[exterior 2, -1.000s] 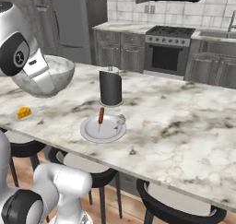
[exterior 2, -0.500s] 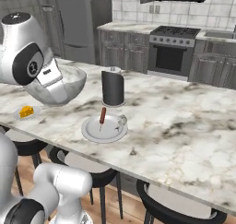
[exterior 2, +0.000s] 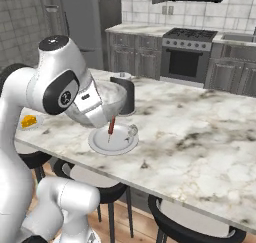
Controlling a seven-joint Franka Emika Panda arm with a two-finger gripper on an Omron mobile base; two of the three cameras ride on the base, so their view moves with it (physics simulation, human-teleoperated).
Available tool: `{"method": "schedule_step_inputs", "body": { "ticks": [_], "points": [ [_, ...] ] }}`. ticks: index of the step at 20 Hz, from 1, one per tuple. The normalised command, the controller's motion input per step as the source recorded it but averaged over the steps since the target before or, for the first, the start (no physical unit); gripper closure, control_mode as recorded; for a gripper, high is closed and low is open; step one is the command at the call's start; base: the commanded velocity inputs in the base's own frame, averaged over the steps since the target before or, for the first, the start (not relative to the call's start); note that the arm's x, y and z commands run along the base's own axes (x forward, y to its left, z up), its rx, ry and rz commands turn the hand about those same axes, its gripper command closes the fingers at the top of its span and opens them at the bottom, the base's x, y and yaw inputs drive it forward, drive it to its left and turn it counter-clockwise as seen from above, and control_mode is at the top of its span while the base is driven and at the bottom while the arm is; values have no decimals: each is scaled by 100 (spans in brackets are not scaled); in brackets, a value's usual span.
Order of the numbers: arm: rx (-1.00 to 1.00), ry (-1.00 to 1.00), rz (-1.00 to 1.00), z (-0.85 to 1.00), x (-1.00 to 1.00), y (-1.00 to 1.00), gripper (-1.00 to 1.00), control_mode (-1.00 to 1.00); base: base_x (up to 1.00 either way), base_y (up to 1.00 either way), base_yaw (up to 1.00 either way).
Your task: Take the smaller bowl and place it next to the appetizer plate on the dining counter , and place the larger bowl next to the plate with cooked food.
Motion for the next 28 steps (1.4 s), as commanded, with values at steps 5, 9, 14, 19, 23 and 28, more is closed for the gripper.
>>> {"method": "schedule_step_inputs", "body": {
  "ticks": [5,9,14,19,23,28],
  "points": [
    [-15,-14,-6,-36,1,-85,100,-100,0,0,0],
    [-6,-26,-2,-47,18,-63,100,-100,0,0,0],
    [0,-19,0,-52,51,-53,100,-100,0,0,0],
    [0,3,0,-8,21,-45,100,-100,0,0,0],
    [1,24,0,0,0,-47,100,-100,0,0,0],
    [2,31,2,0,18,-32,100,-100,0,0,0]
  ]
}}
